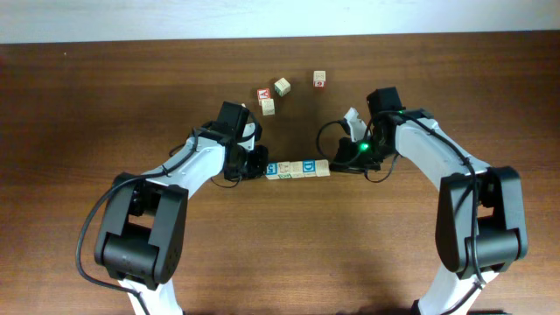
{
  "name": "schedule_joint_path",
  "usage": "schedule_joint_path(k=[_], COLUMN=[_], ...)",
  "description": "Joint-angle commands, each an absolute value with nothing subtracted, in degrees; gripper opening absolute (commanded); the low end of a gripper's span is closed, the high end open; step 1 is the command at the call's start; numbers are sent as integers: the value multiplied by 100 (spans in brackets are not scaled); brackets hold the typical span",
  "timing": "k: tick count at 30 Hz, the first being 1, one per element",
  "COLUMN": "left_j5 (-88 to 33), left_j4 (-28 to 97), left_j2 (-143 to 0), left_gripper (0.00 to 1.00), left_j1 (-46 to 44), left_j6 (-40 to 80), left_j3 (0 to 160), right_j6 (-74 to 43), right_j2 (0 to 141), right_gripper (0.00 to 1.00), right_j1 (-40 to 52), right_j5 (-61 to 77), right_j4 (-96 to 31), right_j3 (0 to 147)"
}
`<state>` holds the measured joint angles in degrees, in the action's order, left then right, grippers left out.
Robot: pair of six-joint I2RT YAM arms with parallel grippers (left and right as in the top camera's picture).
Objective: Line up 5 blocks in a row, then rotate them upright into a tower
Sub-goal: 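Press both grippers inward to clamp the block row between them, then swing both grippers together to turn the clamped row toward front-back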
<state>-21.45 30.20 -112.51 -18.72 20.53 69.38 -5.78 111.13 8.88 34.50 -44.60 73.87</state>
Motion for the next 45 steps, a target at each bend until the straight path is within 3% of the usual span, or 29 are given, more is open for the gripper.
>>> schedule_joint_path(k=[1, 45], left_j5=[-2808, -2810], left_j4=[2945, 2945], left_j2=[-11281, -11281], left_gripper=[0, 0], left_j1=[-2036, -2036], left_j6=[1962, 1962], left_j3=[7017, 7017], right_j6=[-541, -882], right_j2=[10962, 10965], right_gripper=[4, 4], right_j1=[1323, 2484], right_j5=[4029, 3747], right_j4=[-4488, -4624], right_j3=[7638, 8355])
